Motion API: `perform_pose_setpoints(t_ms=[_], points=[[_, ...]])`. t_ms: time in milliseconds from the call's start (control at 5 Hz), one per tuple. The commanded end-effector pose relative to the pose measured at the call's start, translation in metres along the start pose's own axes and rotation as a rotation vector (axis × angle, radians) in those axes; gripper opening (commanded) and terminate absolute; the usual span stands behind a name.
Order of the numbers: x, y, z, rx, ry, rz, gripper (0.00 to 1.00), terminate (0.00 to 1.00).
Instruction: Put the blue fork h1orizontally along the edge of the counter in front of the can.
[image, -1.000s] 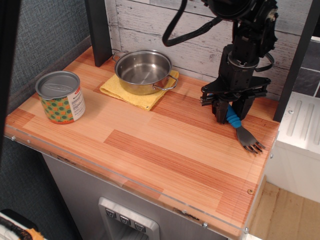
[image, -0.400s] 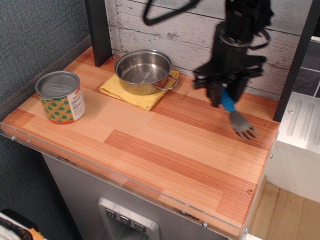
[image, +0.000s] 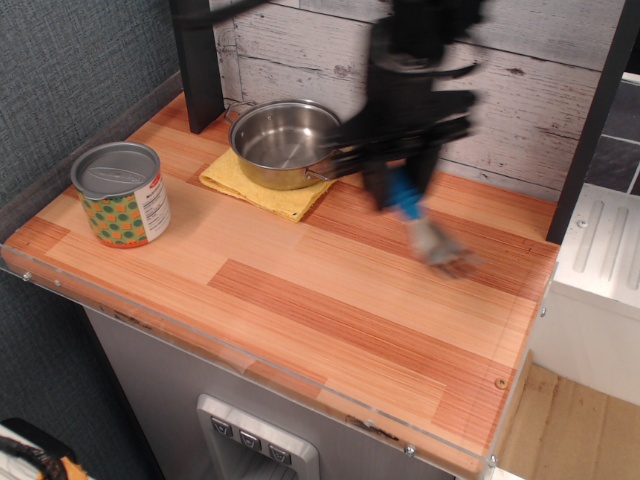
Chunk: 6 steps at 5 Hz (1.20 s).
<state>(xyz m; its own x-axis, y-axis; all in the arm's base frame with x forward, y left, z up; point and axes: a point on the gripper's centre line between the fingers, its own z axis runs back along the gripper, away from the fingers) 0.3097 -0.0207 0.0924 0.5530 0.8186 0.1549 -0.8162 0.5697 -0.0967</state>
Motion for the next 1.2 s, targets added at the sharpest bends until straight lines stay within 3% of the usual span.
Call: perform_pose_setpoints(t_ms=[0,400,800,1000], points=[[0.009,0.054,0.017,0.04,-0.082,0.056,0.0,0.0],[0.028,0.095,-0.001,0.031,-0.121,0.302,0.0,0.0],[0.036,0.121,-0.023,0.054,-0.129,0.435,0.0,0.0],[0.038,0.129,-0.033,0.052,-0.093,0.459,0.0,0.0]])
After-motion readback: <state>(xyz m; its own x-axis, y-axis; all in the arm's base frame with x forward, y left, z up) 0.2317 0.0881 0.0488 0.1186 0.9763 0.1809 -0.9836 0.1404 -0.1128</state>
